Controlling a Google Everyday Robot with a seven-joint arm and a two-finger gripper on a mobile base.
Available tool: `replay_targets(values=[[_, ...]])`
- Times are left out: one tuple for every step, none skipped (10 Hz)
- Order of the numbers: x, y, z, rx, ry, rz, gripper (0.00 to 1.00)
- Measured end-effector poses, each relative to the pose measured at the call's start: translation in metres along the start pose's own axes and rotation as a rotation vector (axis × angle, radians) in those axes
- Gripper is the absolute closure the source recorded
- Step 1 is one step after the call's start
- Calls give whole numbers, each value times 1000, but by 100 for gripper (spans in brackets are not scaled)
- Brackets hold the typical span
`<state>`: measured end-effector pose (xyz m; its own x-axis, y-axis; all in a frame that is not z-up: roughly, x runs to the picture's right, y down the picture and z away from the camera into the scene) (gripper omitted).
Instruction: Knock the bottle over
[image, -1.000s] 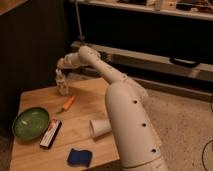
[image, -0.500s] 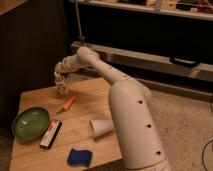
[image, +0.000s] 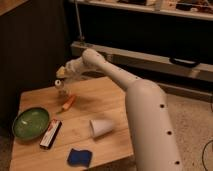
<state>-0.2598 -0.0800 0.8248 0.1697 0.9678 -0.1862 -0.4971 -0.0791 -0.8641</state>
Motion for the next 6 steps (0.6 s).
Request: replay_targets(values=[[13, 13, -14, -9, -3, -35, 100], [18, 19, -23, -10, -8, -60, 100], [20, 27, -28, -13, -10, -84, 98], [22, 36, -33, -18, -10, -108, 93], [21, 41, -39, -15, -10, -119, 86], [23, 38, -39, -13, -7, -115, 84]])
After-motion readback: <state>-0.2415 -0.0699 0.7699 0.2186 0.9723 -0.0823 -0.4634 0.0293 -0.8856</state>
